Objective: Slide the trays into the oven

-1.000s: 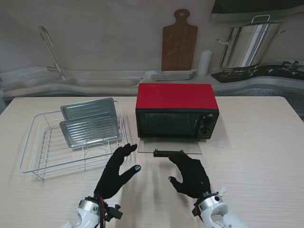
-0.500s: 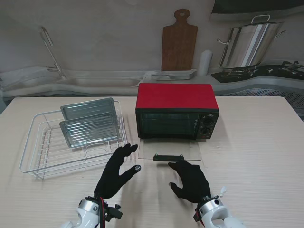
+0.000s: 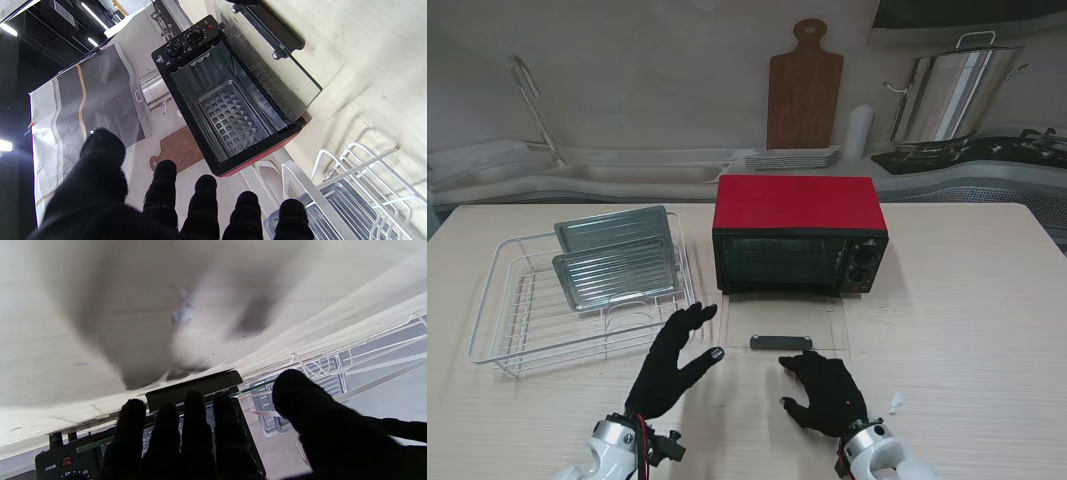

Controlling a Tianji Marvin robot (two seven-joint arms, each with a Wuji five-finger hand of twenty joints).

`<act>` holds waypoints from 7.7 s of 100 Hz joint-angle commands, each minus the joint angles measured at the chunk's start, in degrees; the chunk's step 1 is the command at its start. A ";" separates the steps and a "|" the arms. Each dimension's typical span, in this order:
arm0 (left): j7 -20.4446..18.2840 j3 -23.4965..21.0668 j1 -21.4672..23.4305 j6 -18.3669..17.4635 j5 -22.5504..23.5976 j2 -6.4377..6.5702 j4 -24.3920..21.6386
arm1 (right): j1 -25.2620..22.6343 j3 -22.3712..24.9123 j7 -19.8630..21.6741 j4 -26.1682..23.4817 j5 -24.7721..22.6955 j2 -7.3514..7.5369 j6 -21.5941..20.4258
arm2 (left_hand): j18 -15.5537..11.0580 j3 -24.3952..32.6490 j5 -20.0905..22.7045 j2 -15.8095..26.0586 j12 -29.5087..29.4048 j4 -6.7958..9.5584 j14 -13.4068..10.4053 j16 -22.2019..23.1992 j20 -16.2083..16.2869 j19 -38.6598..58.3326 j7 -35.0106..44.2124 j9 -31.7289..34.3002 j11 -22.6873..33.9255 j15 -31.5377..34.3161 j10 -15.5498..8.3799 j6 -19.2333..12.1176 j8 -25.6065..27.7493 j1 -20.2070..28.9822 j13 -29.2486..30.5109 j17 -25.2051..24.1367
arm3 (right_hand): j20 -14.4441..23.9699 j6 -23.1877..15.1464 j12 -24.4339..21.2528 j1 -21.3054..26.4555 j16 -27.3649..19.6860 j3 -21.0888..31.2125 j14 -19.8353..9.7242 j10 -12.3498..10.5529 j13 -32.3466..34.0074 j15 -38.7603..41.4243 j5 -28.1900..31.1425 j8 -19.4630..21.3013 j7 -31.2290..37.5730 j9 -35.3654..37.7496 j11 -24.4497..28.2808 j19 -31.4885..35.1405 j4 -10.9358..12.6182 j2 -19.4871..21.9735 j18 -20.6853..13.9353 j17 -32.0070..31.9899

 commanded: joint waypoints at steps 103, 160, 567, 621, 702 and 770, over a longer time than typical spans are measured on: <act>-2.30 0.84 -1.15 1.62 -1.39 -0.20 0.45 | -6.35 7.51 -2.05 -12.71 12.93 -3.03 -8.94 | -0.80 0.82 -0.35 -0.21 0.71 1.30 -0.72 0.76 0.89 -1.16 -0.73 0.51 -0.52 -0.08 -0.46 -0.30 0.75 0.52 -1.13 -0.60 | 0.27 -3.44 0.42 -1.83 -0.56 1.45 -1.01 0.20 -0.78 -1.59 -2.19 0.86 -0.22 -2.15 -0.77 -1.09 2.90 -0.79 0.35 -1.35; -1.03 2.55 -4.96 0.92 -3.67 -1.00 3.54 | -0.71 5.47 2.18 -7.72 29.33 -4.35 -15.84 | -0.96 1.70 -2.05 -0.42 1.18 1.38 -0.97 0.84 0.95 -0.89 1.32 0.24 0.34 0.19 -0.80 -1.82 1.48 0.50 -1.12 -0.51 | -5.54 -8.04 0.34 -3.39 -2.27 0.97 -5.51 -3.67 -5.72 -4.47 -9.55 1.26 4.42 -8.39 0.45 -10.15 0.04 -1.38 -3.44 -5.07; -33.47 -27.91 -11.13 18.45 9.06 5.71 -10.48 | -0.55 6.03 4.14 -9.14 33.90 -4.53 -13.01 | 10.07 33.94 20.79 -11.84 49.50 4.18 10.64 37.34 20.05 68.45 52.72 39.96 45.31 56.87 -1.32 -7.25 60.01 26.07 37.48 18.77 | -4.36 -6.31 0.90 -1.31 -1.83 3.70 -4.99 -3.56 -4.33 -3.61 -8.48 1.10 5.76 -7.63 2.01 -6.56 0.22 -2.69 -4.21 -4.58; -34.89 -21.29 -10.26 15.38 6.40 6.07 -14.26 | 2.85 2.25 0.36 -5.48 34.52 -5.70 -13.14 | 10.03 34.23 20.70 -12.16 49.74 3.47 10.60 37.03 19.94 68.27 51.70 40.04 44.51 56.52 -1.09 -7.18 59.89 26.01 37.44 18.94 | 2.19 -2.72 3.00 -4.07 2.06 4.59 -0.07 -0.88 -2.34 3.67 -12.18 1.28 6.92 -10.09 8.13 3.85 -2.76 -10.55 0.10 1.43; -40.50 -13.35 -17.11 13.47 1.99 7.23 -11.07 | 6.72 -1.63 -3.51 -0.55 43.99 -8.26 -21.44 | 9.82 34.12 20.56 -11.88 50.02 3.47 10.36 36.95 19.80 68.31 51.42 40.03 44.05 56.45 -1.32 -7.24 59.96 25.97 37.43 18.92 | 3.73 -7.06 5.23 9.70 3.61 16.39 4.09 -0.11 23.69 7.00 8.33 9.70 16.43 13.83 11.17 9.18 -6.68 -23.04 3.06 28.10; -39.83 -12.51 -18.39 13.43 1.97 7.07 -10.77 | 5.09 -0.36 4.01 -4.17 59.86 -7.73 -19.90 | 6.48 31.55 9.91 -16.99 42.17 -1.98 9.40 23.26 11.60 58.57 33.00 31.69 12.49 36.40 2.11 -1.78 33.08 23.40 25.82 10.63 | -2.08 -9.50 3.97 29.39 5.42 25.85 15.23 6.06 48.98 19.93 44.77 14.63 24.07 45.07 9.94 23.90 -14.08 -23.00 14.65 49.72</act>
